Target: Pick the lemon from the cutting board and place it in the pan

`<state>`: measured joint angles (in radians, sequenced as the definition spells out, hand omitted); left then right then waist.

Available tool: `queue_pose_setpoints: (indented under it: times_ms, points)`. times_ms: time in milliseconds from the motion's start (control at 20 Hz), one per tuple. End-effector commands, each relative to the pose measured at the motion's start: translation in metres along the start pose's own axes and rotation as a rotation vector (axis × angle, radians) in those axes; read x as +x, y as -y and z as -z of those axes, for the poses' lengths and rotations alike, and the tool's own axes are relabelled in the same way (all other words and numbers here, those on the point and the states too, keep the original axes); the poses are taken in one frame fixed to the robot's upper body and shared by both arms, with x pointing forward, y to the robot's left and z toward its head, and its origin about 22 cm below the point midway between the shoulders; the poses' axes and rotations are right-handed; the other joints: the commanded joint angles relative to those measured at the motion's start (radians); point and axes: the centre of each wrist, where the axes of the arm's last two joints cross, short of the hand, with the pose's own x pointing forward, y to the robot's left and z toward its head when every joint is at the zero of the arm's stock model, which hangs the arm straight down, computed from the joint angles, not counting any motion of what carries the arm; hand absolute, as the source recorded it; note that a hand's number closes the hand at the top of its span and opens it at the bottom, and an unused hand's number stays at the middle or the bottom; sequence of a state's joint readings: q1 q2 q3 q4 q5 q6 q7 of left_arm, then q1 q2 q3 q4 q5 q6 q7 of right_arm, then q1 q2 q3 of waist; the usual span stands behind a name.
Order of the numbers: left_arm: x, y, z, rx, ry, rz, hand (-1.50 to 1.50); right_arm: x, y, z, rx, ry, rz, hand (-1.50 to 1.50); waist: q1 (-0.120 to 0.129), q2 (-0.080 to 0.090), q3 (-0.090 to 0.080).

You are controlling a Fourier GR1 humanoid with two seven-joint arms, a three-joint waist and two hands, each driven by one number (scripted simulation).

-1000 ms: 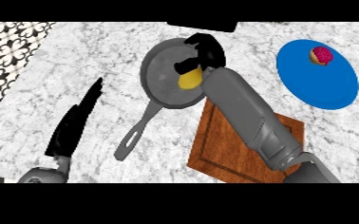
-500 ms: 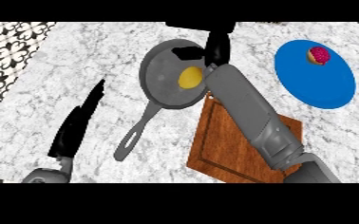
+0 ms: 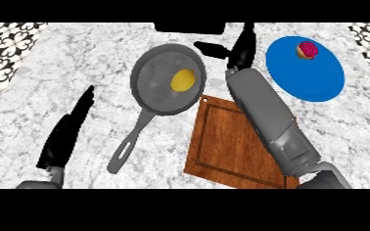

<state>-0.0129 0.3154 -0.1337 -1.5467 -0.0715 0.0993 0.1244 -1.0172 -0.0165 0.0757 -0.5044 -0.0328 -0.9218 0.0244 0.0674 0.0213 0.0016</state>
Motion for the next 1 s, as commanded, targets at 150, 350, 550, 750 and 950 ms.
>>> queue_pose_setpoints:
  times_ms: [150,350,550,750,950]
  points:
    - [-0.005,-0.018,-0.028,0.037,-0.05,-0.01,0.0,-0.064,0.05,0.014,0.001,0.066,-0.019,-1.5,-0.051,-0.021,-0.001]
    - [-0.025,-0.016,-0.028,0.062,-0.051,0.008,0.0,-0.074,0.092,0.025,-0.015,0.089,-0.012,-1.5,-0.071,-0.024,-0.002]
    - [-0.021,-0.007,-0.017,0.06,-0.048,0.001,0.0,-0.096,0.131,0.018,-0.002,0.091,-0.032,-1.5,-0.076,-0.024,-0.002]
    - [-0.017,-0.03,-0.022,0.063,-0.069,-0.018,0.0,-0.114,0.175,0.006,0.023,0.093,-0.037,-1.5,-0.078,-0.026,-0.002]
    - [-0.008,-0.007,-0.017,0.047,-0.064,-0.002,0.0,-0.119,0.189,0.009,0.025,0.107,-0.014,-1.5,-0.067,-0.022,-0.001]
